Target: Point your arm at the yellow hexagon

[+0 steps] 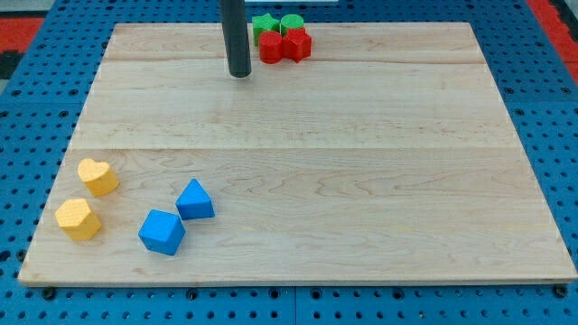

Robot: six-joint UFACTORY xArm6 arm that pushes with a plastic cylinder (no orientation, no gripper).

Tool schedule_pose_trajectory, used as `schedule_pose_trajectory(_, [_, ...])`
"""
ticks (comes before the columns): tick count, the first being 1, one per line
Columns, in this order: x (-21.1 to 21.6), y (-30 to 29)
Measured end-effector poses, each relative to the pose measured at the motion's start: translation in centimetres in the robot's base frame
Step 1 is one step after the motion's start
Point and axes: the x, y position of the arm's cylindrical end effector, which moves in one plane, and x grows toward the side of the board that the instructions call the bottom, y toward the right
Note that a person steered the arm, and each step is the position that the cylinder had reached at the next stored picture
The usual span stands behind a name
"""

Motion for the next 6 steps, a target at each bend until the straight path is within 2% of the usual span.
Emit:
schedule_pose_trajectory(1, [0.1, -1.2])
schedule_pose_trajectory(3, [1.2, -22.9])
schedule_pose_trajectory(4, [3.9, -23.1])
schedule_pose_trajectory(6, [19.4, -23.1])
